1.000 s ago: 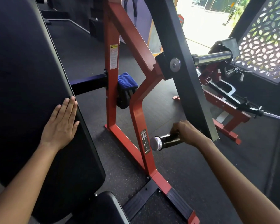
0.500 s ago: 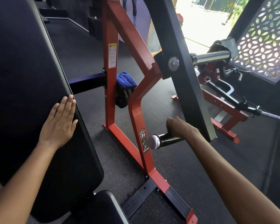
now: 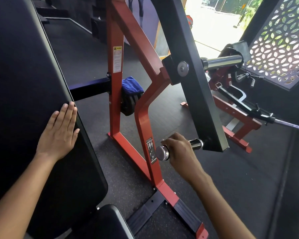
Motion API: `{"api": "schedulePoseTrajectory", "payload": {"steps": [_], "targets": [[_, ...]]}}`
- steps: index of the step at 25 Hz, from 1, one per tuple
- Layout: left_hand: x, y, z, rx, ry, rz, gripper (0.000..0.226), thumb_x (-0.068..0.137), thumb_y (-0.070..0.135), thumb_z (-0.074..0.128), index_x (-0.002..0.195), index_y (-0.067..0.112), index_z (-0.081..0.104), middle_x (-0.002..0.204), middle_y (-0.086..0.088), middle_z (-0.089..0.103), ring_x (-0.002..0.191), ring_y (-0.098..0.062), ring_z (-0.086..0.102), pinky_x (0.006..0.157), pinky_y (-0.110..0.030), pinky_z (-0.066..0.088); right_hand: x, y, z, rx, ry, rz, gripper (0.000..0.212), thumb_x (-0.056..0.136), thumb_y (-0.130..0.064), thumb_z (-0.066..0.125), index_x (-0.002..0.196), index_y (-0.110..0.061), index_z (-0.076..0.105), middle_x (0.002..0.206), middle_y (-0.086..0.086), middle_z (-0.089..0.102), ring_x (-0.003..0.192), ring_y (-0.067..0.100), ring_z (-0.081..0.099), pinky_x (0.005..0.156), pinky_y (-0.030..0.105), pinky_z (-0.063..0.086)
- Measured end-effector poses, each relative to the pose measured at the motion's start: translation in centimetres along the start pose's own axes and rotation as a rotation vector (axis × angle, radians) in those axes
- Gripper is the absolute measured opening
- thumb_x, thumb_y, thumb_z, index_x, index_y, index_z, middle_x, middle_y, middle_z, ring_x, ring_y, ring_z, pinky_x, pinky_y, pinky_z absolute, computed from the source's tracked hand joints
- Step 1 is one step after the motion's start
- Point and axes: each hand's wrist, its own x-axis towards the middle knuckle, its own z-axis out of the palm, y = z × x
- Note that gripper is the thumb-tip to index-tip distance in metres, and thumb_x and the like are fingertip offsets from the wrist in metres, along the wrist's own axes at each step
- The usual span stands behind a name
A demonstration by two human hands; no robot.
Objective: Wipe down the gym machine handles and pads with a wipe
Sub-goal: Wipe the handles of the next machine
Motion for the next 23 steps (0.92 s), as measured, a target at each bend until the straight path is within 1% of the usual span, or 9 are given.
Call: {"api": "schedulePoseTrajectory", "payload": {"steps": [2, 4, 5, 8, 10, 14, 17, 20, 23], "targets": [[0.0, 0.1, 0.1, -0.001, 0.005, -0.002, 0.068, 0.093, 0.035, 0.015, 0.148, -0.004, 0.006, 0.158, -0.016, 0.0, 0.147, -0.03, 0.003, 0.12, -0.044, 0.004, -3.1, 0.1, 2.2, 0.095, 0.224, 0.085, 0.031, 0.086, 0.001, 0.054, 0.114, -0.007, 0.063, 0.102, 0.005, 0.052, 0.085, 0.017, 0.052, 0.071, 0.025, 0.048], [0.0, 0.1, 0.0, -0.002, -0.002, -0.003, 0.067, 0.094, 0.035, 0.014, 0.148, -0.003, 0.004, 0.158, -0.016, -0.001, 0.147, -0.03, 0.003, 0.12, -0.045, 0.004, -5.0, 0.5, 4.3, 0.1, 0.326, 0.171, 0.037, 0.087, 0.004, 0.054, 0.122, -0.009, 0.057, 0.107, 0.003, 0.05, 0.083, 0.014, 0.052, 0.069, 0.022, 0.046], [0.0, 0.1, 0.0, -0.003, -0.006, -0.005, 0.067, 0.094, 0.035, 0.014, 0.148, -0.003, 0.004, 0.158, -0.016, -0.001, 0.147, -0.03, 0.002, 0.12, -0.045, 0.004, -5.3, 0.8, 5.0, 0.094, 0.372, 0.19, 0.034, 0.087, 0.004, 0.055, 0.119, -0.008, 0.057, 0.105, 0.004, 0.052, 0.081, 0.013, 0.052, 0.067, 0.022, 0.045], [0.0, 0.2, 0.0, -0.005, -0.001, -0.01, 0.068, 0.093, 0.035, 0.015, 0.148, -0.003, 0.004, 0.158, -0.016, -0.001, 0.147, -0.03, 0.002, 0.12, -0.045, 0.004, -4.7, 1.8, 5.6, 0.082, 0.489, 0.217, 0.017, 0.087, 0.003, 0.057, 0.102, -0.004, 0.061, 0.093, 0.004, 0.056, 0.076, 0.012, 0.051, 0.064, 0.021, 0.041], [0.0, 0.3, 0.0, -0.002, 0.006, -0.017, 0.067, 0.093, 0.034, 0.016, 0.148, -0.003, 0.004, 0.159, -0.016, -0.001, 0.147, -0.03, 0.003, 0.12, -0.044, 0.003, -4.1, 3.0, 5.7, 0.088, 0.544, 0.275, 0.01, 0.088, 0.001, 0.057, 0.097, -0.002, 0.062, 0.09, 0.006, 0.058, 0.075, 0.015, 0.052, 0.063, 0.023, 0.041], [0.0, 0.3, 0.1, -0.002, 0.002, -0.018, 0.068, 0.093, 0.034, 0.016, 0.149, -0.002, 0.003, 0.159, -0.015, -0.002, 0.147, -0.029, 0.002, 0.119, -0.045, 0.005, -3.0, 7.6, 5.3, 0.094, 0.6, 0.467, 0.005, 0.088, 0.001, 0.056, 0.088, 0.002, 0.061, 0.086, 0.014, 0.058, 0.073, 0.024, 0.054, 0.063, 0.029, 0.039], [0.0, 0.3, 0.1, 0.001, -0.001, -0.024, 0.068, 0.093, 0.034, 0.016, 0.149, -0.002, 0.003, 0.159, -0.015, -0.001, 0.147, -0.029, 0.002, 0.119, -0.046, 0.005, -2.3, 11.3, 4.7, 0.092, 0.554, 0.602, 0.003, 0.086, 0.002, 0.056, 0.084, 0.002, 0.057, 0.085, 0.018, 0.056, 0.075, 0.031, 0.053, 0.066, 0.039, 0.042], [0.1, 0.2, 0.3, 0.002, -0.006, -0.023, 0.068, 0.093, 0.035, 0.016, 0.149, -0.002, 0.003, 0.159, -0.015, -0.001, 0.147, -0.029, 0.002, 0.119, -0.045, 0.004, -2.1, 12.4, 4.5, 0.097, 0.535, 0.654, 0.004, 0.084, 0.003, 0.057, 0.081, 0.001, 0.056, 0.085, 0.019, 0.056, 0.075, 0.03, 0.052, 0.067, 0.039, 0.042], [0.1, 0.3, 0.3, -0.001, -0.003, -0.023, 0.068, 0.093, 0.035, 0.015, 0.149, -0.002, 0.003, 0.159, -0.015, -0.001, 0.147, -0.029, 0.002, 0.119, -0.045, 0.004, -2.3, 10.8, 4.9, 0.213, 0.583, 0.65, 0.009, 0.084, -0.001, 0.061, 0.077, -0.005, 0.056, 0.083, 0.012, 0.057, 0.074, 0.026, 0.056, 0.067, 0.042, 0.05]]}}
